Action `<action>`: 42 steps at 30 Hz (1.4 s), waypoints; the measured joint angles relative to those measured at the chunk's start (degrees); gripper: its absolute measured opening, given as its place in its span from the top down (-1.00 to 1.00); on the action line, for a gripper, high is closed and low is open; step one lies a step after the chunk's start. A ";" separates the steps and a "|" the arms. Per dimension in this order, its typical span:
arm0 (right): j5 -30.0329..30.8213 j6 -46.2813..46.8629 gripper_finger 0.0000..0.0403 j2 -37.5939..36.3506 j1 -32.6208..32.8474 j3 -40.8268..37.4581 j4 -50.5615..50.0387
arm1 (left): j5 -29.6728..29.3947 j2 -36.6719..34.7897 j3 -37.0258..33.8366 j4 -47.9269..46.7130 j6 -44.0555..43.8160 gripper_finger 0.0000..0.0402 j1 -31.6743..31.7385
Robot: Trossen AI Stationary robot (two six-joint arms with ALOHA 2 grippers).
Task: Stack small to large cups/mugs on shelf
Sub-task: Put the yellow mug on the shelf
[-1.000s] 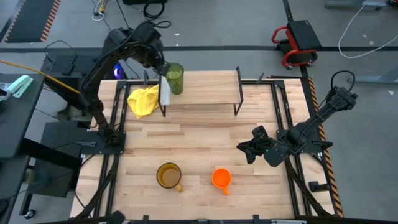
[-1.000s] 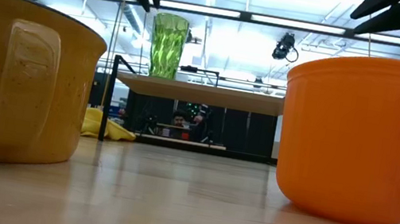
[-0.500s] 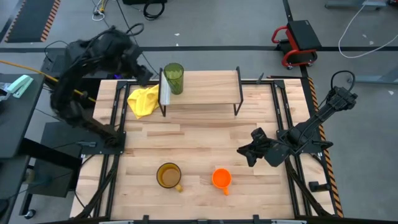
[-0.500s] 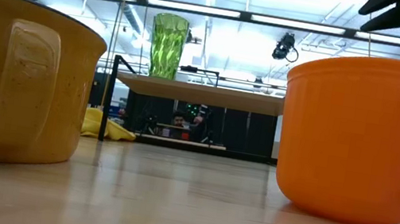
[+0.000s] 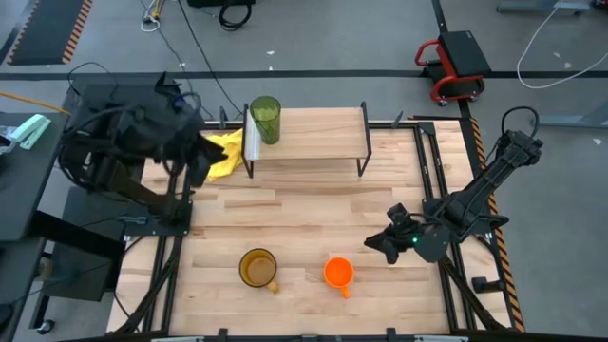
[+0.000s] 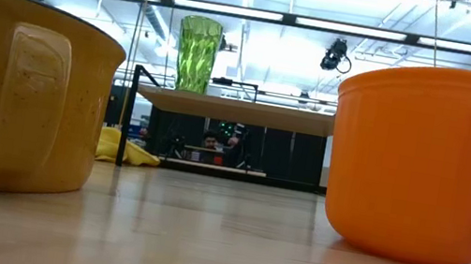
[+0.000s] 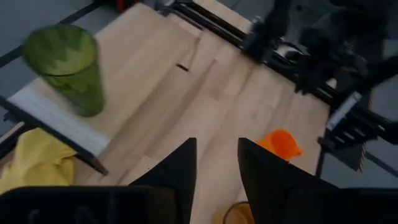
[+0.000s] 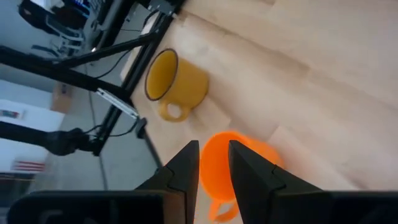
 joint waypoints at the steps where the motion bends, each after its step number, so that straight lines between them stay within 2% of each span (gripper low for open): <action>1: -0.86 0.92 0.53 0.00 0.08 0.00 0.09 | -0.35 0.14 0.00 0.00 -0.12 0.40 -1.72; 5: -3.31 2.47 0.53 0.00 0.10 0.00 0.11 | -1.88 1.93 -0.07 0.00 0.02 0.43 -8.28; 11: -3.31 7.98 0.53 0.00 0.09 0.00 0.47 | -8.28 5.62 -0.07 0.00 0.48 0.44 -16.69; 16: -3.21 10.29 0.53 0.00 0.10 0.00 0.74 | -10.41 8.79 -2.16 0.21 0.20 0.45 -23.63; 21: -1.86 7.21 0.53 0.00 0.10 0.00 0.80 | -15.58 4.47 -16.70 0.07 -10.06 0.50 -28.46; 25: -1.40 3.31 0.53 0.00 0.10 0.00 0.87 | -19.38 -5.01 -29.37 -0.12 -23.15 0.54 -28.32; 28: -1.55 -0.60 0.53 0.00 0.10 0.00 0.85 | -25.34 -11.95 -37.01 2.22 -31.13 0.57 -28.28; 32: -3.08 -6.70 0.53 0.00 0.10 0.00 0.85 | -30.43 -20.06 -47.01 12.23 -35.93 0.63 -28.30; 36: -3.31 -13.42 0.53 -0.10 0.12 0.00 0.85 | -30.56 -24.87 -57.25 23.79 -36.50 0.69 -27.37; 42: -3.28 -19.91 0.53 -3.08 2.26 0.00 0.54 | -29.54 -26.99 -68.78 36.17 -41.31 0.76 -27.28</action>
